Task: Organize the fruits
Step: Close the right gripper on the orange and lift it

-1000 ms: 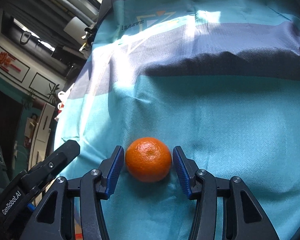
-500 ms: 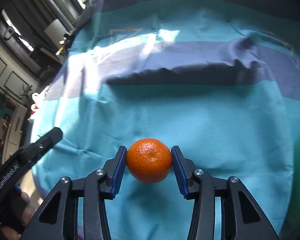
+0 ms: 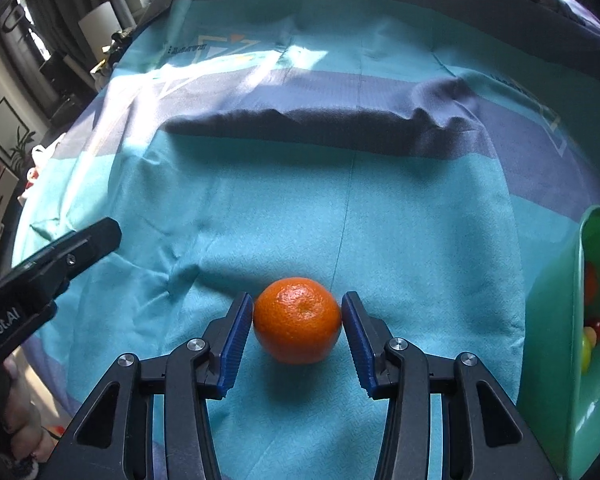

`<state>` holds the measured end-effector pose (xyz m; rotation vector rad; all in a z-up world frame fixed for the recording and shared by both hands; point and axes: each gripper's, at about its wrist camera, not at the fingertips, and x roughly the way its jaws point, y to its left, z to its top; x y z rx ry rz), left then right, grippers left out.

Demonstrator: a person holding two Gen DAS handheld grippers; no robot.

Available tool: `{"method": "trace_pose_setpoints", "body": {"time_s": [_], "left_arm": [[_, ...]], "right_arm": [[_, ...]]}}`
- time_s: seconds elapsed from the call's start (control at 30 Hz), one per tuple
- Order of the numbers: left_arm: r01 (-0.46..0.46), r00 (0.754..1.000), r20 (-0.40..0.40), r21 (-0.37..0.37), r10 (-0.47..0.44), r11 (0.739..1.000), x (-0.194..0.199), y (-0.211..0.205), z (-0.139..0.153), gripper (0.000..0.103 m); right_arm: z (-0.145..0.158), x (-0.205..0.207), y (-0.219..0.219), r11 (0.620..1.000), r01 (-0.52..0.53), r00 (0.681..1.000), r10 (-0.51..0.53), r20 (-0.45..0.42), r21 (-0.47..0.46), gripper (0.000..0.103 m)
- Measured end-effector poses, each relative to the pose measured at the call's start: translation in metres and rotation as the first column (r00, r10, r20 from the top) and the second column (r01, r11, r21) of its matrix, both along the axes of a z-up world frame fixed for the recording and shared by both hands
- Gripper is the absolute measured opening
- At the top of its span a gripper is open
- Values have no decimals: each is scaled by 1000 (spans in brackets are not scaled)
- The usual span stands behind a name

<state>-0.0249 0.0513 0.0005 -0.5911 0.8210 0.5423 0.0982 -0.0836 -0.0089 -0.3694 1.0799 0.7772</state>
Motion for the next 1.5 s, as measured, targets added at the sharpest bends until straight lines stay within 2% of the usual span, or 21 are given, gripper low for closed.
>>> {"method": "trace_pose_setpoints", "body": {"time_s": [0.23,0.4,0.53,0.63,1.07,1.23,1.5], "left_arm": [[17,1000,26,-27,-17,999,0,-7,3,59],[91,996,27,-33,-90,995,10,-25,4,59],[166,986,27,-44,-165,985,22,-43,1,59],[205,979,11,-46,-204,978,30,-55,-3,59],[270,963,-1,-82,-271,959,45,-69,-19,59],[271,962,3,-123,-273,955,49,-69,-26,58],[289,957,4,-118,-290,950,55,-75,-31,57]], "right_arm": [[31,8,-29,991,45,999,-46,2,123,47],[45,19,-51,971,109,994,-109,-12,211,47],[45,32,-61,946,175,984,-157,-87,274,47],[38,35,-60,941,182,978,-143,-150,286,47],[-3,36,-31,962,118,945,-32,-327,245,48],[-11,34,-24,975,88,949,-20,-314,203,48],[-25,41,-22,980,93,933,-23,-358,177,48]]}}
